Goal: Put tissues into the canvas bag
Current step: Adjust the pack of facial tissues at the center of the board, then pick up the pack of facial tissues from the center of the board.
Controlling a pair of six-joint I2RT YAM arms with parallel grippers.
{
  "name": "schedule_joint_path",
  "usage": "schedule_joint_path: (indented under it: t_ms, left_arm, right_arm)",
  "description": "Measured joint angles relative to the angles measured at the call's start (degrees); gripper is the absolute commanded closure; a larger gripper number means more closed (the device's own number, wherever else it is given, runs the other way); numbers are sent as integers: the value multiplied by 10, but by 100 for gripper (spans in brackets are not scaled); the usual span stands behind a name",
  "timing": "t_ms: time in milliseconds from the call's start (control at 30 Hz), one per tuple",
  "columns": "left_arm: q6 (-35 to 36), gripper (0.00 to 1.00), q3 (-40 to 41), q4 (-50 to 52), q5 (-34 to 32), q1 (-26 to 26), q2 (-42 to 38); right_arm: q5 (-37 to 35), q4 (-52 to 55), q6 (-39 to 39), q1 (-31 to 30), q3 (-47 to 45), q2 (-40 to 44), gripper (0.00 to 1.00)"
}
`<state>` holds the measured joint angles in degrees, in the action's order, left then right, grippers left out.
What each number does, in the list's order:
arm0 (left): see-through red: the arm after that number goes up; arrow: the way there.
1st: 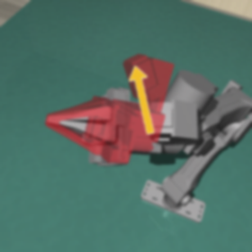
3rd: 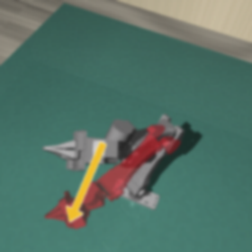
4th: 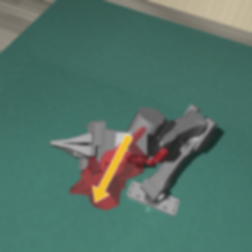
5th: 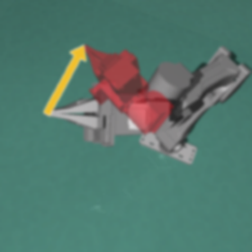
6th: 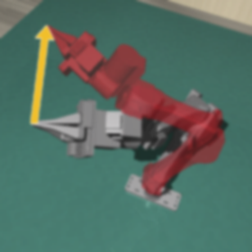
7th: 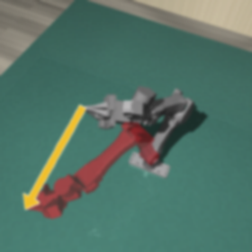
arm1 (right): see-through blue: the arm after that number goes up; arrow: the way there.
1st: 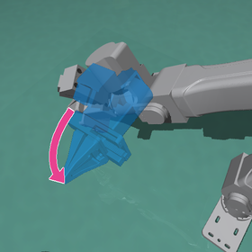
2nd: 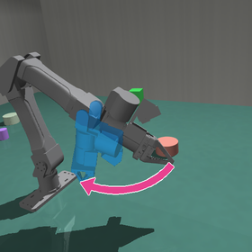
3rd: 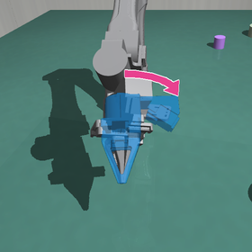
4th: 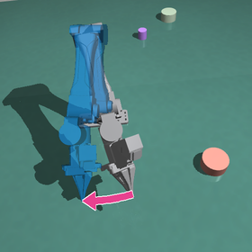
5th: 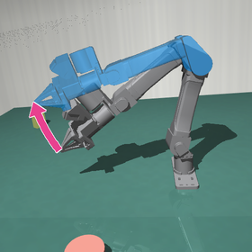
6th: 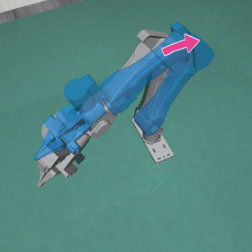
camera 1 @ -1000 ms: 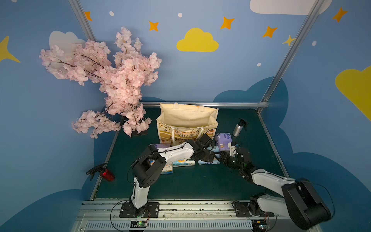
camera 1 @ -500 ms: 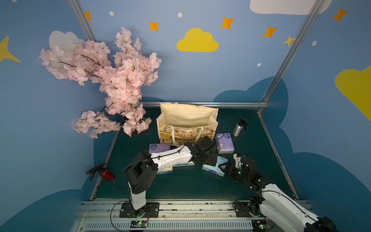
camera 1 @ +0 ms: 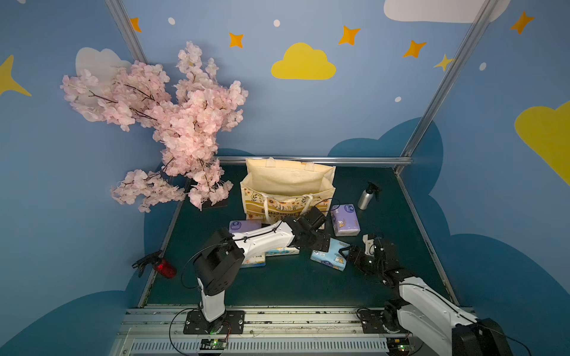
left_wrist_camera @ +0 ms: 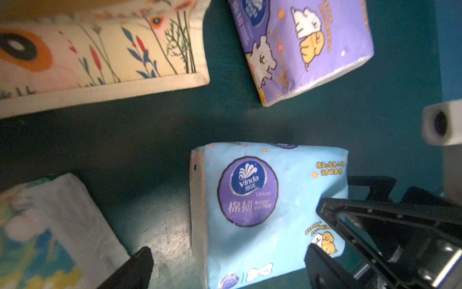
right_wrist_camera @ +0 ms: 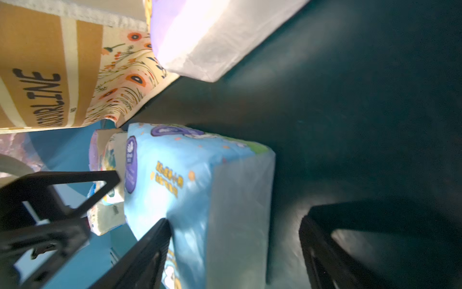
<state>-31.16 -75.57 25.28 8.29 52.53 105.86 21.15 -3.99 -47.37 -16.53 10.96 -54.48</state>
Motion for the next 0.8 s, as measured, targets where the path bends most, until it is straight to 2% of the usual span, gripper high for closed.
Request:
schedule_joint_path:
  t_ms: [233, 500, 633, 800]
  left_arm:
    - [-24, 4, 14, -19, 48, 0, 23]
    - [-60, 4, 37, -100, 108, -2, 23]
    - [-80, 3, 67, -144, 129, -6, 16]
    - [-97, 3, 94, -174, 143, -9, -8]
  right_arm:
    - [22, -83, -21, -6, -8, -45, 17]
    - [36, -167, -75, -12, -42, -50, 21]
    - [40, -167, -102, -11, -51, -27, 25]
    - [49, -151, -134, -6, -55, 45, 26]
